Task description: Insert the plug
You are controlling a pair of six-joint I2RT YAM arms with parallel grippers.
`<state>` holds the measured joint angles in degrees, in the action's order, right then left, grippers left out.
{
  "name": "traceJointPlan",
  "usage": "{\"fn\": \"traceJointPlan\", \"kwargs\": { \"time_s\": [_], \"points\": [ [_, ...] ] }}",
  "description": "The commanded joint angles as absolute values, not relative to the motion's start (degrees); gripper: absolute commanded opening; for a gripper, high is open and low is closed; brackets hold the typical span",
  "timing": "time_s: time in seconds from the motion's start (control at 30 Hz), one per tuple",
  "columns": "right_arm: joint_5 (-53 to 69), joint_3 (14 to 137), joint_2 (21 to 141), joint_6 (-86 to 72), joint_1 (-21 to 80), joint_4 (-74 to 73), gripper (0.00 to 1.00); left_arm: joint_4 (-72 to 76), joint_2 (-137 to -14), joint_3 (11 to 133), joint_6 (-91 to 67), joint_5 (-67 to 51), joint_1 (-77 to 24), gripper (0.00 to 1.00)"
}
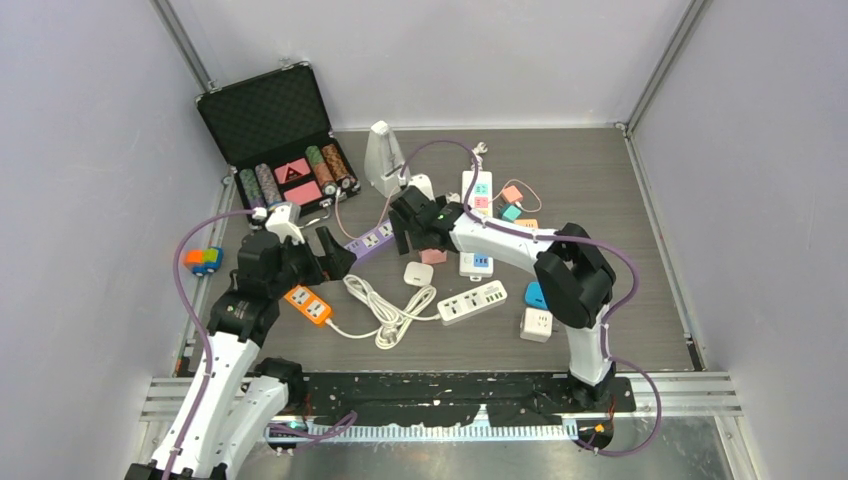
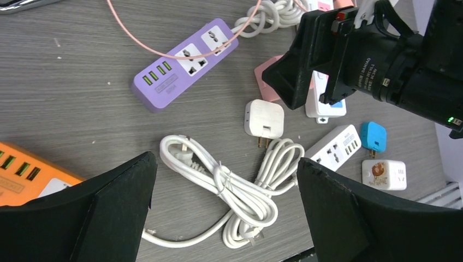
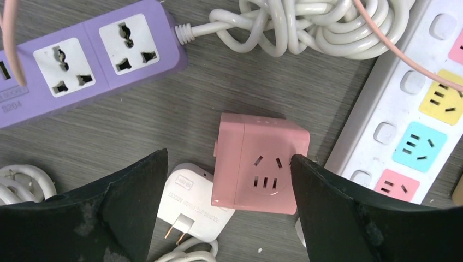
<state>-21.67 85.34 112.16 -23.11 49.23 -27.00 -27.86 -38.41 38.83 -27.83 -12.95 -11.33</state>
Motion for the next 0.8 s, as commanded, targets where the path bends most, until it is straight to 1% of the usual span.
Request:
{"fn": "traceJointPlan", "kwargs": {
  "time_s": [0.0, 0.13, 0.2, 0.27, 0.33, 0.43, 0.6, 0.67, 0.73, 0.77],
  "points": [
    [-22.82, 88.39, 114.88, -24.84, 49.05, -27.02, 0.86, -28.25, -38.33, 39.42, -27.06, -9.5, -11.19, 1.0],
    [-25.59, 89.26, 116.52, -25.0, 49.07, -28.25, 0.84, -28.19, -38.38, 38.86, -27.21, -9.71, -11.21, 1.0],
    [-27.49, 89.52, 116.47, -24.88, 49.07, -28.91, 0.87, -28.39, -38.51, 38.9, -27.22, -9.94, -11.17, 1.0],
    [-28.52, 89.14, 115.97, -23.8, 49.08, -28.22, 0.93, -28.41, -38.64, 38.92, -27.22, -10.37, -11.18, 1.0],
    [-28.74, 88.0, 115.05, -22.51, 49.0, -26.83, 0.96, -28.44, -38.65, 38.85, -27.28, -10.61, -11.19, 1.0],
    [-29.24, 86.98, 113.68, -21.3, 49.04, -24.78, 0.97, -28.48, -38.67, 38.56, -27.36, -10.87, -11.17, 1.0],
    [-29.02, 88.12, 115.42, -22.44, 48.75, -26.77, 0.95, -28.57, -38.62, 38.17, -27.77, -11.3, -11.21, 1.0],
    [-28.23, 87.92, 115.88, -23.8, 48.59, -27.28, 0.93, -28.59, -38.62, 38.14, -27.93, -11.47, -11.23, 1.0],
    [-27.41, 87.13, 115.94, -24.56, 48.52, -26.5, 0.89, -28.53, -38.44, 37.98, -28.15, -11.74, -11.16, 0.99],
    [-27.07, 86.58, 115.89, -24.64, 48.56, -25.5, 0.85, -28.48, -38.49, 37.94, -28.15, -11.93, -11.17, 1.0]
  ]
}}
